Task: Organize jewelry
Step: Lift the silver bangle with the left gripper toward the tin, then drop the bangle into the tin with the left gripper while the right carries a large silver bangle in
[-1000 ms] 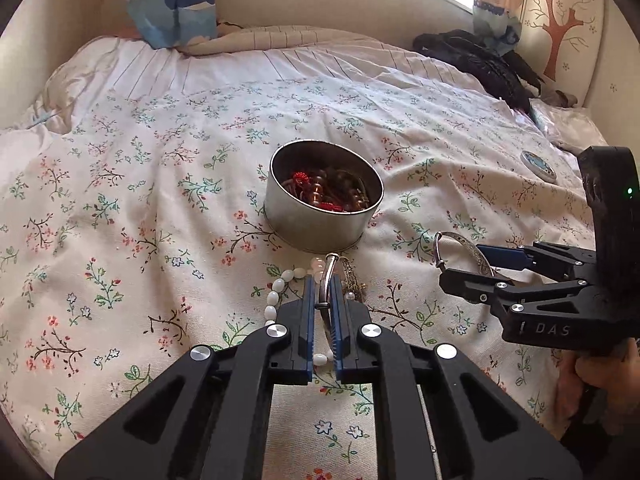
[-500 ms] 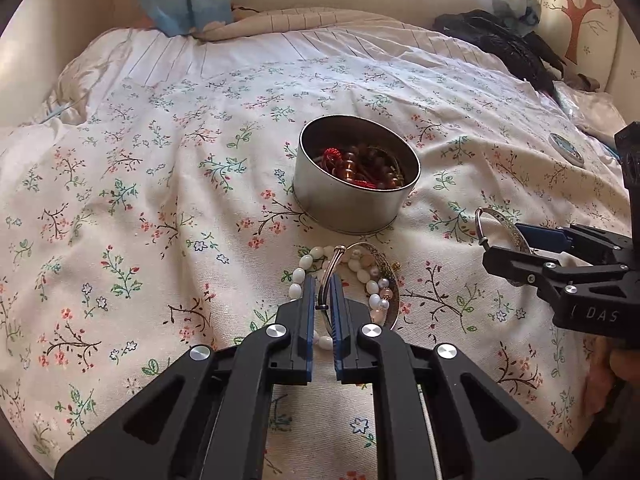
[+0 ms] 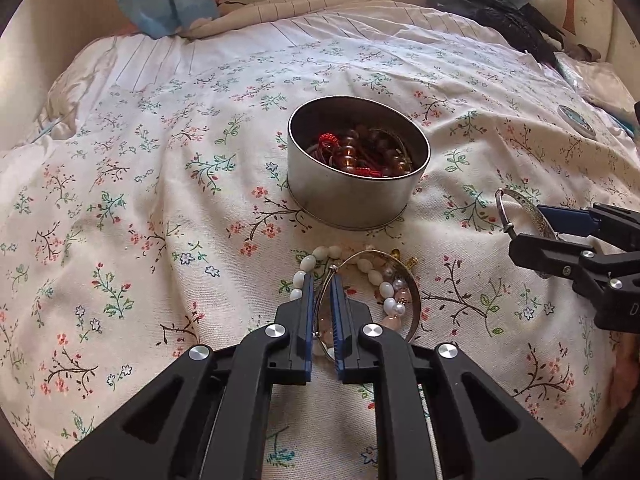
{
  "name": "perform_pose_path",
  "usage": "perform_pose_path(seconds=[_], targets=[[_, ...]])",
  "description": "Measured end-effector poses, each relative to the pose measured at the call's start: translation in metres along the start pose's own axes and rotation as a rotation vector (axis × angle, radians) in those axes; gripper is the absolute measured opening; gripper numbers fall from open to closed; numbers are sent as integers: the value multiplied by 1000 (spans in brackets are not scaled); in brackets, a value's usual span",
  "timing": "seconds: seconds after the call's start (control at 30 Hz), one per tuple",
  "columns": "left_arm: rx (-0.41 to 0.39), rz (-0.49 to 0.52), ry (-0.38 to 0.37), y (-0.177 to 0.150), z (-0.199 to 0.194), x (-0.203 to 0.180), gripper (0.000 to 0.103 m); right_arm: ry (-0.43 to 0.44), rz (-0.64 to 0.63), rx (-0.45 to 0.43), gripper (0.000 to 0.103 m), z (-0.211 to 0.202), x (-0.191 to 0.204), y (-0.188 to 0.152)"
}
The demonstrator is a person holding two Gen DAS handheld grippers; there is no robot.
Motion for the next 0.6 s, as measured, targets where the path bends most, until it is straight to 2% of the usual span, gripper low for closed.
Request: perform_pose_path(seconds=[0.1, 0.27, 0.43, 0.6], targets=[[-19, -10, -49, 0, -9, -1, 3, 3, 3, -2, 61, 0, -1, 0], [-50, -25, -77, 0, -18, 1, 3, 5, 6, -3, 61, -1, -1, 0], [-117, -85, -141, 5, -35, 8, 3, 9, 7, -12, 61, -3, -1, 1], [-182, -120, -164, 13, -47, 10, 3, 15, -1, -65, 61, -13, 1, 7]])
Point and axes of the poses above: each gripper's, at about its wrist camera, not at the fingertips, and z roughly the way its jaws point, x to its left, y to its top, the point moved 4 cm from there along z, roughly the way its jaws point, and after that the axes turned 5 degrees about -z, right-handed, at the moved point
